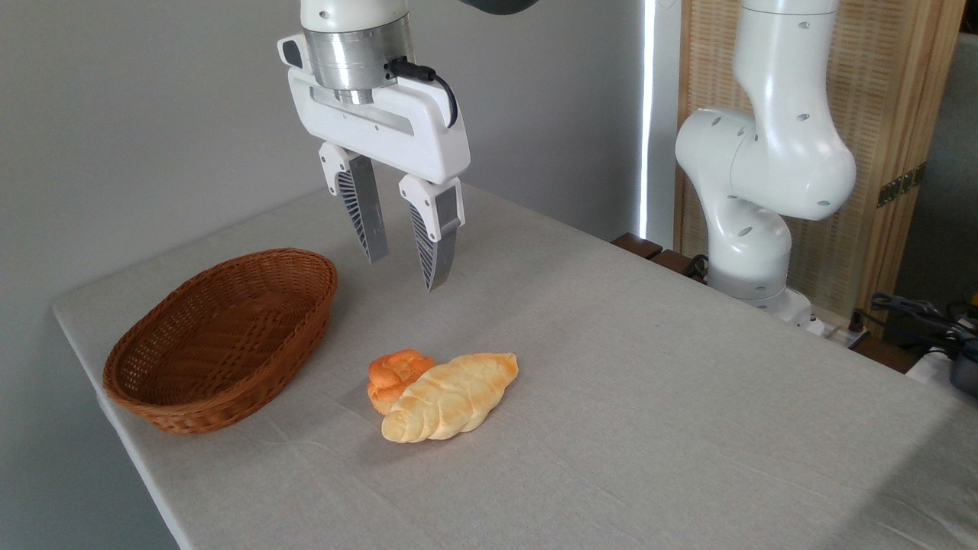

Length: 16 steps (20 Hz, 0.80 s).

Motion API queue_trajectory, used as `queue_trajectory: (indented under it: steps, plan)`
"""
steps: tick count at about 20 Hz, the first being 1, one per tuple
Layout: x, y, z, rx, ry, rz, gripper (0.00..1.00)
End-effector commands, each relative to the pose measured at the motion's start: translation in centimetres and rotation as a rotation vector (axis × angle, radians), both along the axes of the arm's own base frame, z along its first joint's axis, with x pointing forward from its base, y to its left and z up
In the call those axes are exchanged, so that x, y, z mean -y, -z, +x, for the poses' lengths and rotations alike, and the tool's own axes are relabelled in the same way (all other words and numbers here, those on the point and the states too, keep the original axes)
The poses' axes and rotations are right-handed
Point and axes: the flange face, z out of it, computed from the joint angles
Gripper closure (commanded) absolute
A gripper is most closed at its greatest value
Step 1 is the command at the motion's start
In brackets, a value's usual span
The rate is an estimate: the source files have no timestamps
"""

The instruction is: Put bread into the basket

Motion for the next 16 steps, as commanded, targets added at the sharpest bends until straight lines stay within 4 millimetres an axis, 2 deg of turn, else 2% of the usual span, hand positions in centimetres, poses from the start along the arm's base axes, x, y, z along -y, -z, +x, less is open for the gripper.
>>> queue_trajectory:
  steps: [1,16]
  plan:
    - [-0.34,-0.49,0.19,0.0,0.018,-0.02,0.0]
    - [-0.76,-0.5,0.23,0.0,0.011,-0.021,0.0]
